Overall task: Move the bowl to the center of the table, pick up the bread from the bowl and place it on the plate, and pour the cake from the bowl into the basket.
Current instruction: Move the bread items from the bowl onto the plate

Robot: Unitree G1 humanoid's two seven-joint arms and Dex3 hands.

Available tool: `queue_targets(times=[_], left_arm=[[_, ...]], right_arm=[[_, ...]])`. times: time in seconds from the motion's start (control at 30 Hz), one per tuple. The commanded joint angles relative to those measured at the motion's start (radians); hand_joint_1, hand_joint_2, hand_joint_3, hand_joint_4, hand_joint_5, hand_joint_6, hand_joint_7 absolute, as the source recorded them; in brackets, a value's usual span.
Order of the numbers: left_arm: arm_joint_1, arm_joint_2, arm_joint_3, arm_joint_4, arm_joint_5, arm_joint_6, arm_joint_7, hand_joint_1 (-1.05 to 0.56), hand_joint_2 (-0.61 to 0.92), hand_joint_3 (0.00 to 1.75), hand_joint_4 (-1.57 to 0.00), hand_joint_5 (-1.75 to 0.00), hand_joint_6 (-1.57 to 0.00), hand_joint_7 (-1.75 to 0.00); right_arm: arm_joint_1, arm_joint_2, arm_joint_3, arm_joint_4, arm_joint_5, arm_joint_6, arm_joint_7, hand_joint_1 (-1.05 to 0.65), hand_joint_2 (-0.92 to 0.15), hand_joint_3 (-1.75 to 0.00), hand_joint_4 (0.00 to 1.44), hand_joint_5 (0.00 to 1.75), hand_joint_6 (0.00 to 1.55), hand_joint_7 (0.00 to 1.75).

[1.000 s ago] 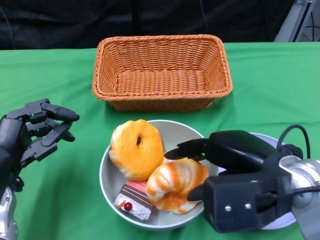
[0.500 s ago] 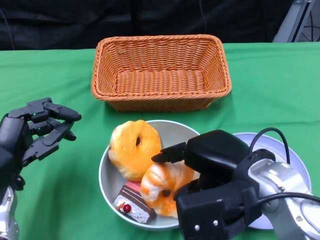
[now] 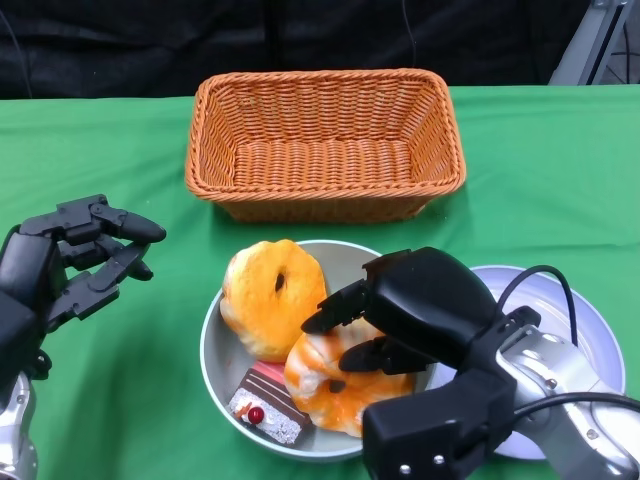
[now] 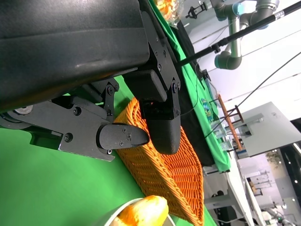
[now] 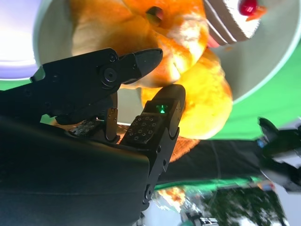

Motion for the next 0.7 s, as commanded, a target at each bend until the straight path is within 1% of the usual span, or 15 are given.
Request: queue_targets(times=[0.03,0.07,0.1,0.13,0.17,0.23,0.27,0.33,0.4,0.47,0.57,0.7], left_arm=[[0.0,0.022,-0.001,0.011,0.01,-0.02,0.018,-0.14,0.92,0.33,-0.8,-1.3,-0.92,-0.81],[0.0,0.022,-0.002,0.011,0.009,-0.02,0.018,-0.14,0.92,0.33,-0.81,-1.3,-0.92,-0.81],[0.0,0.021,-0.002,0.012,0.008,-0.02,0.017,-0.14,0.92,0.33,-0.81,-1.3,-0.92,-0.81],[0.0,0.021,-0.002,0.011,0.006,-0.02,0.015,-0.14,0.92,0.33,-0.81,-1.29,-0.92,-0.81],[0.0,0.021,-0.003,0.011,0.006,-0.02,0.014,-0.14,0.92,0.33,-0.81,-1.29,-0.92,-0.81],[-0.001,0.021,-0.004,0.012,0.005,-0.021,0.013,-0.14,0.92,0.33,-0.81,-1.29,-0.92,-0.81],[-0.001,0.021,-0.005,0.013,0.005,-0.021,0.014,-0.14,0.92,0.33,-0.82,-1.29,-0.92,-0.81],[-0.002,0.021,-0.005,0.015,0.005,-0.022,0.015,-0.14,0.92,0.33,-0.81,-1.29,-0.92,-0.81],[-0.002,0.022,-0.006,0.015,0.008,-0.023,0.019,-0.15,0.92,0.33,-0.81,-1.28,-0.91,-0.81],[-0.002,0.022,-0.007,0.014,0.01,-0.023,0.022,-0.14,0.92,0.33,-0.81,-1.28,-0.91,-0.81],[-0.003,0.02,-0.005,0.014,0.0,-0.02,0.014,-0.13,0.92,0.33,-0.82,-1.28,-0.92,-0.81],[-0.003,0.02,-0.005,0.015,-0.001,-0.02,0.013,-0.13,0.92,0.34,-0.83,-1.28,-0.92,-0.8]], right_arm=[[-0.015,-0.015,-0.055,0.021,0.052,-0.064,-0.04,-0.19,-0.86,0.0,0.72,1.45,1.12,0.1],[-0.015,-0.017,-0.07,0.017,0.065,-0.072,-0.035,-0.21,-0.87,0.0,0.69,1.49,1.12,0.13],[-0.013,-0.019,-0.084,0.01,0.077,-0.081,-0.032,-0.23,-0.86,0.0,0.68,1.51,1.07,0.23],[-0.008,-0.021,-0.1,0.002,0.088,-0.09,-0.034,-0.23,-0.85,0.0,0.69,1.5,0.98,0.42],[-0.003,-0.023,-0.114,-0.009,0.097,-0.093,-0.032,-0.21,-0.84,0.0,0.7,1.52,0.86,0.66],[0.01,-0.022,-0.136,-0.041,0.114,-0.071,-0.007,-0.2,-0.84,0.0,0.7,1.54,0.77,0.83],[0.017,-0.02,-0.148,-0.062,0.131,-0.049,0.017,-0.2,-0.84,0.0,0.69,1.53,0.75,0.86],[0.027,-0.018,-0.165,-0.095,0.155,-0.02,0.05,-0.18,-0.84,0.0,0.7,1.46,0.74,0.86],[0.04,-0.02,-0.192,-0.139,0.189,0.005,0.078,-0.17,-0.83,0.0,0.79,1.26,0.8,0.71],[0.05,-0.018,-0.21,-0.173,0.207,0.031,0.101,-0.17,-0.82,0.0,0.82,1.17,0.86,0.57],[0.065,-0.018,-0.24,-0.223,0.239,0.052,0.123,-0.14,-0.81,0.0,0.84,1.13,0.9,0.5],[0.07,-0.017,-0.246,-0.236,0.243,0.061,0.133,-0.13,-0.81,0.0,0.85,1.12,0.92,0.47]])
